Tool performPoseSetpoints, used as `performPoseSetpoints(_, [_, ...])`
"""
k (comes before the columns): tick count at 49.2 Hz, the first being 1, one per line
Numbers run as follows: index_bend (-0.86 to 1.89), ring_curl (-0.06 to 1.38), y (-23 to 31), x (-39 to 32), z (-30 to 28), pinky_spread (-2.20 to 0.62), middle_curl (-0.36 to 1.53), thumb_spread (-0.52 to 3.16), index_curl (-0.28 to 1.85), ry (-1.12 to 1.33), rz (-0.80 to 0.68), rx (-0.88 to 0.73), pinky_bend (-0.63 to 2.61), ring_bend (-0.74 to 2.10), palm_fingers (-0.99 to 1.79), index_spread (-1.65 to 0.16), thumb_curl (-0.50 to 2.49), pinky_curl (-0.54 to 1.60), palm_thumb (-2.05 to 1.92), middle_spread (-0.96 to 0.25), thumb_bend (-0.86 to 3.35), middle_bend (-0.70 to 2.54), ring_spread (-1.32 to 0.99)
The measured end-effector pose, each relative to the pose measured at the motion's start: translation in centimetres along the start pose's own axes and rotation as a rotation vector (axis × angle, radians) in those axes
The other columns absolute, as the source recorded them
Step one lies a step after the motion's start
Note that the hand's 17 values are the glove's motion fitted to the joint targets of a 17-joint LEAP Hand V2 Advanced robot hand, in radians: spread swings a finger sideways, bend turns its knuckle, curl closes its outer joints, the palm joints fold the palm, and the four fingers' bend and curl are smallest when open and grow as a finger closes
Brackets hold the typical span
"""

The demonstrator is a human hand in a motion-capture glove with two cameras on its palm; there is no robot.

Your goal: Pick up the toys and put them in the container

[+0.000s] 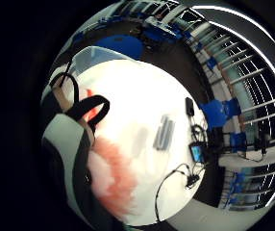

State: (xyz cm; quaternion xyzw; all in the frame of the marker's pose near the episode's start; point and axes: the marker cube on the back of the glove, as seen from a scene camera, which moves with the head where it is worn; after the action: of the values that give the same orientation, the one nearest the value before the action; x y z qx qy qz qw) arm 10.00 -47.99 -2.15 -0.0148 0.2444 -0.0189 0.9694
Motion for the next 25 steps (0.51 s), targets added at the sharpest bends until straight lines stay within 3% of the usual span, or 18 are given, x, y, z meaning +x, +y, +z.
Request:
performPoseSetpoints(8, [0.19, 0.53, -5.3, -0.5, 2.9, -0.41, 0.61, 0.54, 0.40, -0.193, 0.162, -0.066, 0.90, 0.98, 0.99, -0.51, 1.10, 0.41, 0.67, -0.35, 0.05, 0.65, -0.44])
performPoseSetpoints(17, [0.14, 0.53, -5.8, -1.0, 3.7, -0.41, 0.61, 0.56, 0.40, -0.211, 0.169, -0.122, 0.92, 0.96, 0.95, -0.53, 1.13, 0.41, 0.66, -0.36, 0.03, 0.63, -0.45])
performPoseSetpoints(23, [0.05, 0.54, -4.9, -0.3, 4.7, -0.36, 0.60, 0.79, 0.34, -0.163, 0.234, -0.233, 1.02, 0.96, 0.58, -0.50, 1.05, 0.44, 0.48, -0.36, -0.05, 0.54, -0.45])
performPoseSetpoints(25, [0.06, 0.54, -4.5, -0.1, 4.9, -0.30, 0.60, 0.89, 0.34, -0.154, 0.226, -0.252, 1.02, 0.89, 0.24, -0.47, 0.99, 0.47, 0.39, -0.34, -0.07, 0.51, -0.43])
